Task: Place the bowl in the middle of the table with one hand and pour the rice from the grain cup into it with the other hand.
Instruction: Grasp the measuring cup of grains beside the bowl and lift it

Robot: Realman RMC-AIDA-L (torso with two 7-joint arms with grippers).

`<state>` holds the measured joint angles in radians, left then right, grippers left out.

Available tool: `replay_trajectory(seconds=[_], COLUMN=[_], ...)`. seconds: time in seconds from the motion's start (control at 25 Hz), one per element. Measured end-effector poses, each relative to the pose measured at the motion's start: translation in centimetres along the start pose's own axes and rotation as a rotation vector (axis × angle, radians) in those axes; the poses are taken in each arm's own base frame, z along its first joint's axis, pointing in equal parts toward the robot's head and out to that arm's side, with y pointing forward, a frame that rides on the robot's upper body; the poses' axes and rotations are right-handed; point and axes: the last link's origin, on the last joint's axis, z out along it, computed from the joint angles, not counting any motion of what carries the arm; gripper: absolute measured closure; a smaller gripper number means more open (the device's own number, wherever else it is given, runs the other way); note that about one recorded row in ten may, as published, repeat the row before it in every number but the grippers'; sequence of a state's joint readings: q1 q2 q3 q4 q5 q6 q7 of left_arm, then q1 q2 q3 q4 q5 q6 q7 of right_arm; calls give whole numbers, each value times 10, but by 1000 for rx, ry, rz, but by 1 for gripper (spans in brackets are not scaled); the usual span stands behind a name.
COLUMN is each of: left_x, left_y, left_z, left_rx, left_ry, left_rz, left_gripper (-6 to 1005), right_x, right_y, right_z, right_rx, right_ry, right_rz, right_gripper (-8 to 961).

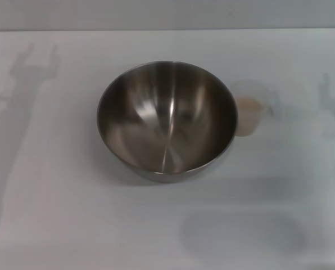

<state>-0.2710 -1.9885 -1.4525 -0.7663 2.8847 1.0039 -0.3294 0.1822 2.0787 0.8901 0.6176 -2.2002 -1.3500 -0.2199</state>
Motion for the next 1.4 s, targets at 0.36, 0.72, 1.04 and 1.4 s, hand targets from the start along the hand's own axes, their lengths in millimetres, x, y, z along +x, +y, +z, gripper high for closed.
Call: replay_trajectory(seconds=[0.36, 0.72, 1.04, 1.4], left_x=[-11, -10, -15, -15], left_y=[-3, -11, -11, -9], left_z=[-15, -32, -34, -30], left_rx=[52, 84, 97, 87], left_ry=[-2, 16, 6, 12], left_rz=[37, 42, 43, 43], left_gripper=[259, 182, 184, 186], right_x=[8, 13, 17, 25], right_y=[19, 25, 21, 27], right_z=[-29, -23, -36, -53], right_rx=[-82, -117, -104, -151], right_ry=[72, 96, 128, 182], right_rz=[24, 32, 29, 20], right_gripper=[404, 404, 405, 404])
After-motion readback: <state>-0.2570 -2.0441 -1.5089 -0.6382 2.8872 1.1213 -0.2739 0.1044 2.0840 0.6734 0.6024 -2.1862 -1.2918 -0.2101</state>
